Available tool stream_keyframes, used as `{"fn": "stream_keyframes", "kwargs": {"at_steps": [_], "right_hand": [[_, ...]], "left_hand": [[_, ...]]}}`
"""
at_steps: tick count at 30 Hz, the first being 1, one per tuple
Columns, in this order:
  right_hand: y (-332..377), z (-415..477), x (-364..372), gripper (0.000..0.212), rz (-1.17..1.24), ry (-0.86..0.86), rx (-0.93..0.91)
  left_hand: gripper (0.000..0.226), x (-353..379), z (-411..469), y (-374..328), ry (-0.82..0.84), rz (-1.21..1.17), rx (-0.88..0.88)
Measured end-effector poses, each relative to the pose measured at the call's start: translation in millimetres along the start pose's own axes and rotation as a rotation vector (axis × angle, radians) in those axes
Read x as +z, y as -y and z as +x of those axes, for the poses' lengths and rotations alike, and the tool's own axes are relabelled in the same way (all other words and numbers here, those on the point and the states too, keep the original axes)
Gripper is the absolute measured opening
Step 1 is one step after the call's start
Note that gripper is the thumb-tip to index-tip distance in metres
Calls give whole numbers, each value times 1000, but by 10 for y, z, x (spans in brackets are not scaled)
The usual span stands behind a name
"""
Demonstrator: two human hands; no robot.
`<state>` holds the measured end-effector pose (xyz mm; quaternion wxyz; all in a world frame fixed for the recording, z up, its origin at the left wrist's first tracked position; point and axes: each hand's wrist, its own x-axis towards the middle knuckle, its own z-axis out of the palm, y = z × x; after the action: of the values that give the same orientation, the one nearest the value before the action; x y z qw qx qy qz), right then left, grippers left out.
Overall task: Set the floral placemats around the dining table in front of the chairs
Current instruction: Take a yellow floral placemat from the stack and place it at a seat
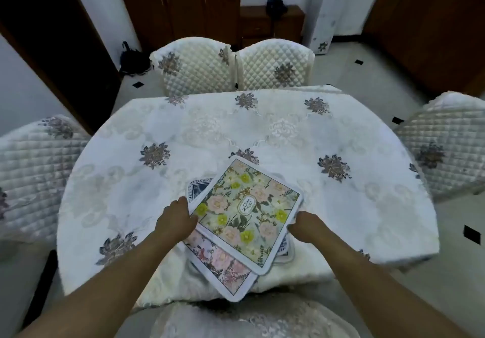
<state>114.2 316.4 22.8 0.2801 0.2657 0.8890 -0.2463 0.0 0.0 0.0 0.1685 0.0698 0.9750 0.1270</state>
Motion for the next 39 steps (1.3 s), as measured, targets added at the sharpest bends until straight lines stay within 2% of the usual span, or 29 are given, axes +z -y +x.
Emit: {"fn": "stream_keyframes", "kwargs": {"at_steps": [3,6,8,11,16,20,33,36,39], "right_hand": [[-19,65,302,20,266,36,155],[0,81,626,24,449,19,219],[34,60,752,16,542,-24,238],[65,70,879,19,689,-114,328],[122,104,922,21,785,-171,381],[94,81,871,17,759,-181,359],[-286,27,204,38,435,-427,110],[-587,88,-34,32,409,-402,60],[-770,181,-143,23,396,-399,38]], "left_hand": [[43,80,237,6,114,-44,-52],[47,198,369,-69,209,-107,-81],[50,280,415,-95,203,-127,-111],[47,336,474,-100,163,-175,-171],[27,319,578,21,78,-279,-159],[7,283,641,69,107,-368,-127],[10,74,298,-214,29,-566,-96],[12,129,81,-517,-28,-635,-132],[10,152,-53,-652,28,-686,-143]]}}
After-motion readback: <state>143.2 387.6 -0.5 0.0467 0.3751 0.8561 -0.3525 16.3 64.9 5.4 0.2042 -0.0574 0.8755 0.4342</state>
